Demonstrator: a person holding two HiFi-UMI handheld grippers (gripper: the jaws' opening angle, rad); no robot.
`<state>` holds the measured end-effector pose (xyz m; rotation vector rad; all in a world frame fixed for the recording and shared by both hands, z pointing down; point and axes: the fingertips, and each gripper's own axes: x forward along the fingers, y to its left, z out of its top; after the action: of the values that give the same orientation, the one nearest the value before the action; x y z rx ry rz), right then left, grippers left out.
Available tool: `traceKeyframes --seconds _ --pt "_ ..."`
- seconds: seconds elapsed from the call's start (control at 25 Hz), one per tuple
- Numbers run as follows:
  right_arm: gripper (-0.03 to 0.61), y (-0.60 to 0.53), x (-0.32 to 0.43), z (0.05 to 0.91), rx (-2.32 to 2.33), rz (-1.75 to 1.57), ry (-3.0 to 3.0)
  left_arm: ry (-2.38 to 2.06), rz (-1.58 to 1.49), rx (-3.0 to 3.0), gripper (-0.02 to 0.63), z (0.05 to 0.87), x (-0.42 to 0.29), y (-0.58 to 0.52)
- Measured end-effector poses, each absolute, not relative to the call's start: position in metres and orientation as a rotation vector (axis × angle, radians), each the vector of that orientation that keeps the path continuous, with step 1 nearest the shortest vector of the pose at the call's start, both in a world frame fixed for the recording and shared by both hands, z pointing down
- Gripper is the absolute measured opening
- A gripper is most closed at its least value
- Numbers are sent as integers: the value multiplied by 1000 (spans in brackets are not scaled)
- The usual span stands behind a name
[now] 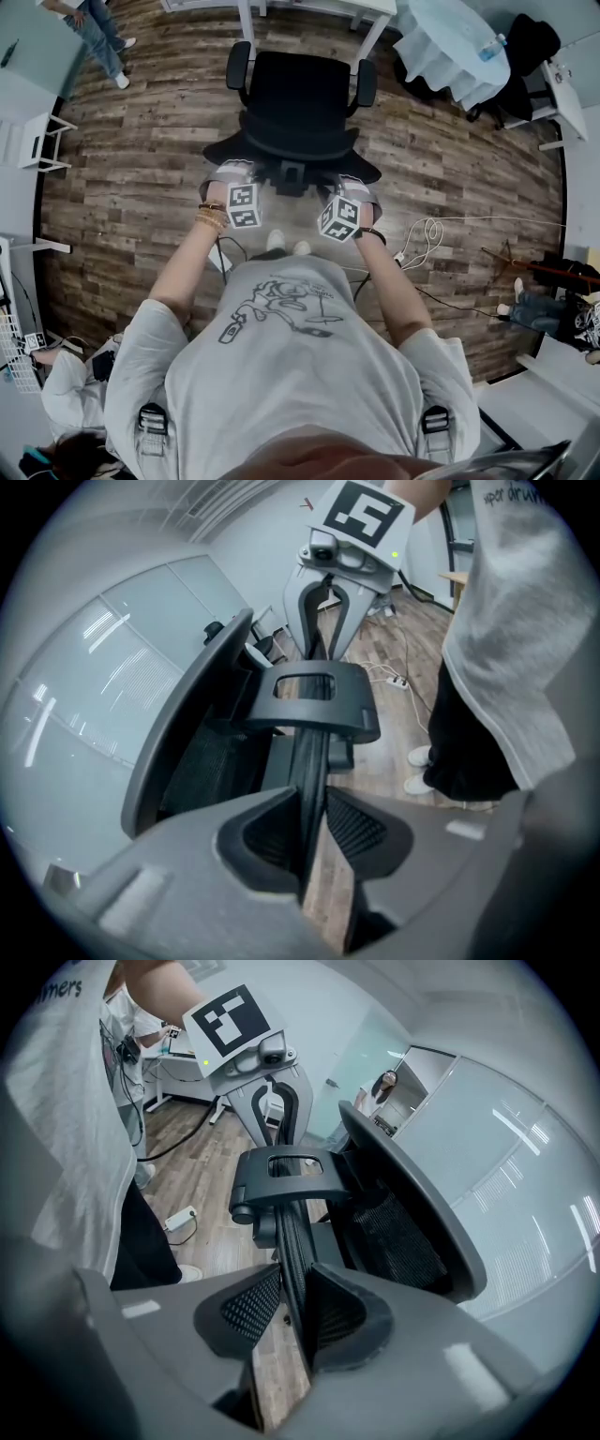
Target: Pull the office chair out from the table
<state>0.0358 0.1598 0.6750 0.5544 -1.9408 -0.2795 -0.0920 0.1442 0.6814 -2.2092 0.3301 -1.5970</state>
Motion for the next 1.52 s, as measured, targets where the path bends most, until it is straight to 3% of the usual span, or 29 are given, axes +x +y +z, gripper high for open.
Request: traceKeyframes --seconds 1.08,1.52 --pt "104 169 34 658 572 -237 -1991 482 -1539 -2338 112 661 -91 151" --pt "85 182 12 586 768 -46 -2251 774 -1135 -2668 61 577 -68 177"
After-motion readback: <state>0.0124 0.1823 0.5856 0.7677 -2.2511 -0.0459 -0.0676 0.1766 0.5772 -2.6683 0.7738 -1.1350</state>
